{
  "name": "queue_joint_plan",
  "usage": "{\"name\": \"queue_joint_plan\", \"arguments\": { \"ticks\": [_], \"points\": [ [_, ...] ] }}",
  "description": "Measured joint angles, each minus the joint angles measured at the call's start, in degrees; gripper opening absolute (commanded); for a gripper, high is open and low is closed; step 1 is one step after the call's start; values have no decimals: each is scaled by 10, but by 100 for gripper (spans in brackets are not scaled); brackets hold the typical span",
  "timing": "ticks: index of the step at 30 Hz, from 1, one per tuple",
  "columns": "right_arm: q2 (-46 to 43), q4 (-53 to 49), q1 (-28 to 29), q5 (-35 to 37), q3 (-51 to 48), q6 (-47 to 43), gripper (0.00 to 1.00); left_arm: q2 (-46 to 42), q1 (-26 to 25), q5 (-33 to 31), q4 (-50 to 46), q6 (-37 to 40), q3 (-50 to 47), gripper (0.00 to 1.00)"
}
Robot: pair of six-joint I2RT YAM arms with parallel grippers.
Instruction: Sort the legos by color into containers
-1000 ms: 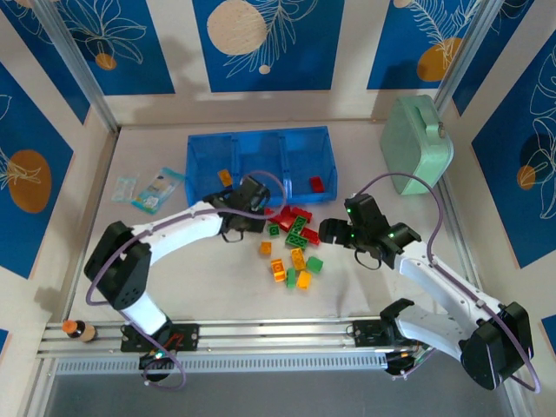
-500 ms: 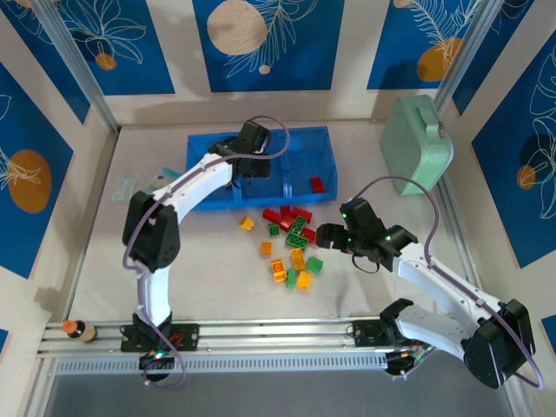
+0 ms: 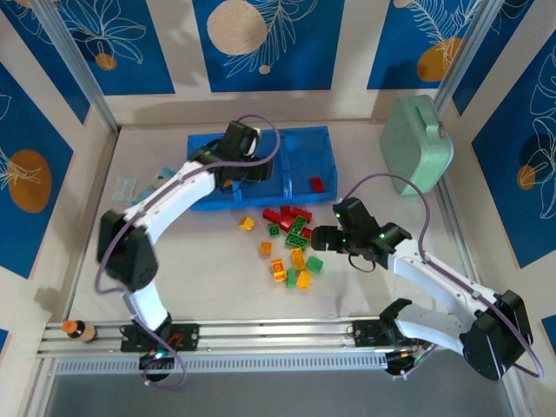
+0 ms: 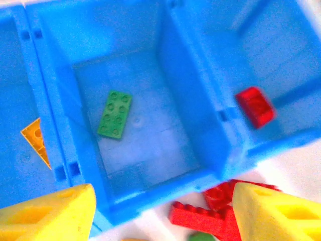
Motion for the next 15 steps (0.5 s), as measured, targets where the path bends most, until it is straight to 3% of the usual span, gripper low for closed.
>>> {"name": "queue_joint_plan", "arguments": {
  "ticks": [6,15],
  "points": [
    [101,27,37,-9,95,-95,82,-208,-14,19,80,-17,-212,72],
    [327,29,57,-46,279,-236,71,-394,-14,22,96,-83,-499,72]
  ]
}}
